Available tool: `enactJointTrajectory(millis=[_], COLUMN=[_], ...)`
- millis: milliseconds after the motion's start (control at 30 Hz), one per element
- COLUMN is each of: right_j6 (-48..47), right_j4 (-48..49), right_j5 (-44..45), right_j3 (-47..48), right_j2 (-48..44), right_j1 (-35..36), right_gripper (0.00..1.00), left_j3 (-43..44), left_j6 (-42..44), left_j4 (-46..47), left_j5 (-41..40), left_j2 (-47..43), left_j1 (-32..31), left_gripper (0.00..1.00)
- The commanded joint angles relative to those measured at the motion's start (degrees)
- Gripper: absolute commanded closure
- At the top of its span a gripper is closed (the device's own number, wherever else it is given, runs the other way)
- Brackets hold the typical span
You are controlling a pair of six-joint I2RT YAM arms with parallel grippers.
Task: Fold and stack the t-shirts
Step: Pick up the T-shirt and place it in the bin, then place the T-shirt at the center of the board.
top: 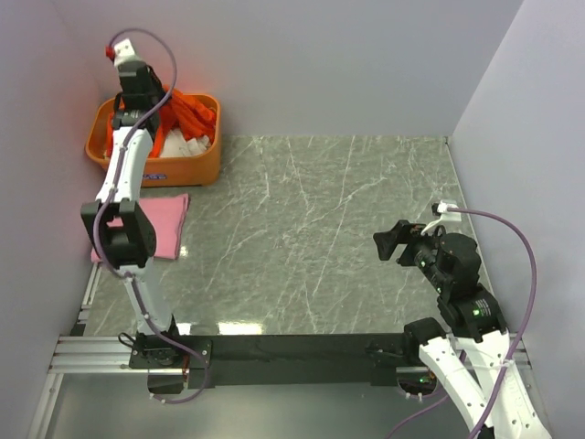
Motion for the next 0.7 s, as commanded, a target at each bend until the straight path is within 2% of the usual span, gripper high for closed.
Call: enactJointTrajectory(millis=[0, 167, 333, 433, 567, 600, 667], right_j6=[0.1, 0.6, 0.4, 0.3, 0.7, 0.8, 1.0], right_j4=[-1.3, -2.9, -4.2, -4.7, -6.3, -7.0, -8.0], right_j5=[-0.7, 0.0, 1.2, 2.8, 3.0, 3.0, 2.5], right_j3=[4.0, 7.0, 10.5, 11.6, 12.5, 12.6, 12.6], right_j2=[-0.1, 0.0, -0.3, -1.0, -2.1, -2.1, -2.0], right_j1=[0.3, 0.4, 0.3, 0.4, 0.3, 0.3, 0.4], right_gripper=[0.09, 0.07, 0.05, 0.03, 0.01, 0.0, 0.0], left_j3=[6.4, 5.8, 8.2, 8.3, -2.6, -9.1, -16.0], left_j6=[3.5, 1.3, -1.8, -5.3, -9.6, -10.8, -12.0], left_j4=[1.3, -2.1, -4.5, -4.4, -0.2, 1.2, 2.6], left_j5=[3.3, 10.4, 16.8, 22.3, 24.9, 24.2, 23.2], left_j2=[-12.4, -21.6, -25.6, -26.8, -30.8, -31.6, -33.4], left_j1=[-5.3, -14.5, -25.9, -30.6, -33.3, -33.9, -34.0], left_gripper=[0.99, 0.99, 0.99, 0.98, 0.93, 0.92, 0.87])
